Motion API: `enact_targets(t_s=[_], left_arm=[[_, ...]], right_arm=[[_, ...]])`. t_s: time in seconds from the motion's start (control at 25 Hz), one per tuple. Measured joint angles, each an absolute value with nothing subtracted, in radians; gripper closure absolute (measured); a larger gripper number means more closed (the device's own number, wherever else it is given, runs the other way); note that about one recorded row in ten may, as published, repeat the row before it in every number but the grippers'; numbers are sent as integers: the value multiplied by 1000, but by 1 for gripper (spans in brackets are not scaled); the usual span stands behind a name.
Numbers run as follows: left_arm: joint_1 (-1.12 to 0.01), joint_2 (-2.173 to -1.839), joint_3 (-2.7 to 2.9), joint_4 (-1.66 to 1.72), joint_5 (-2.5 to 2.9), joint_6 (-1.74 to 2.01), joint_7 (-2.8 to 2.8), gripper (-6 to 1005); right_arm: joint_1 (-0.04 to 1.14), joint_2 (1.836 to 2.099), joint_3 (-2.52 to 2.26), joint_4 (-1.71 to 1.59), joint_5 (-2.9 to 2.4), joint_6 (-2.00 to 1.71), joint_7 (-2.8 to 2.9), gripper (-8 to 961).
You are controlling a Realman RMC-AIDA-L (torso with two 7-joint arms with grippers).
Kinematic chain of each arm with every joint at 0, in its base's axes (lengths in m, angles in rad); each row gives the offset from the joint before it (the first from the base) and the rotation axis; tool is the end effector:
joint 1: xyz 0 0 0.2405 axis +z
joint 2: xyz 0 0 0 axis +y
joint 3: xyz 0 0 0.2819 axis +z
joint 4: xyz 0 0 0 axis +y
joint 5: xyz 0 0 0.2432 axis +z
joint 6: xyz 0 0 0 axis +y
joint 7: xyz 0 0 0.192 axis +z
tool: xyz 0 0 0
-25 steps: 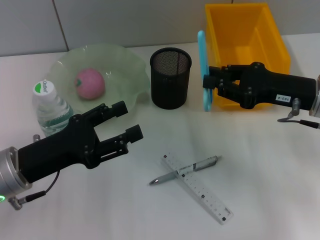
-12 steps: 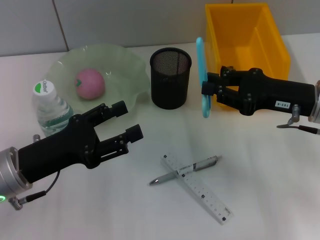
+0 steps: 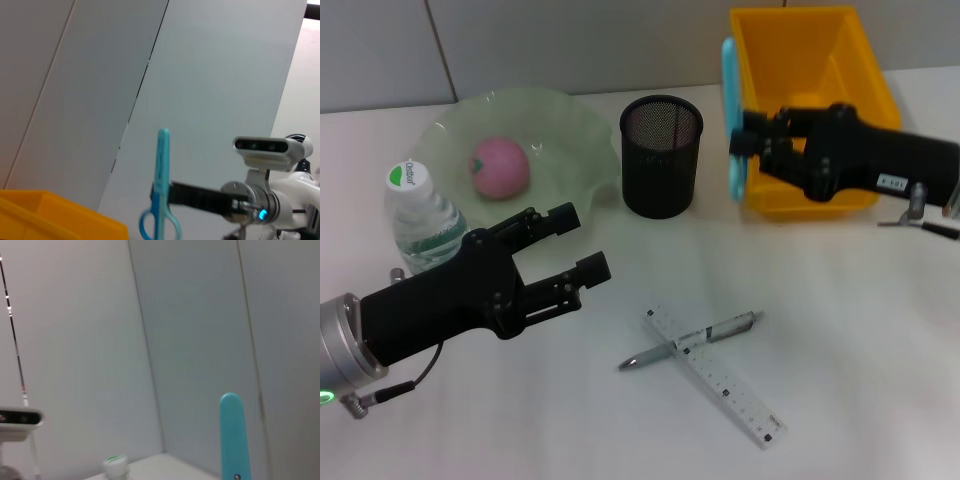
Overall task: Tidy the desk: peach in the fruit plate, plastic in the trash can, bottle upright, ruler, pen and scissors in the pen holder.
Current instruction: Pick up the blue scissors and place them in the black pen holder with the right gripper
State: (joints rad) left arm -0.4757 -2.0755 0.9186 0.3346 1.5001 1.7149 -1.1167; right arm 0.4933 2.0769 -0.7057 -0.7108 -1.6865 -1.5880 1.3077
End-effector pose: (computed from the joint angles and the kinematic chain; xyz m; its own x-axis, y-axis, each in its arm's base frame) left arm -0.2484 0.3320 -0.0797 0.5409 0.2609 0.7996 0.4054 -0.9138 0.0240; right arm 0.2493 0.4017 -0.0065 0.6924 -0.1308 -0.7096 -0.4198 -0.8728 -0.2487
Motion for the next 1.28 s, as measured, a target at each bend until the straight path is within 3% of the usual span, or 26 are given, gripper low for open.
enact_targets(t_s=[1.28], left_arm=[[-472,-2076,911,334,1477,1663,-1099,207]], right_arm=[[551,2078,-869,-901,-1554,-1174,532,714]])
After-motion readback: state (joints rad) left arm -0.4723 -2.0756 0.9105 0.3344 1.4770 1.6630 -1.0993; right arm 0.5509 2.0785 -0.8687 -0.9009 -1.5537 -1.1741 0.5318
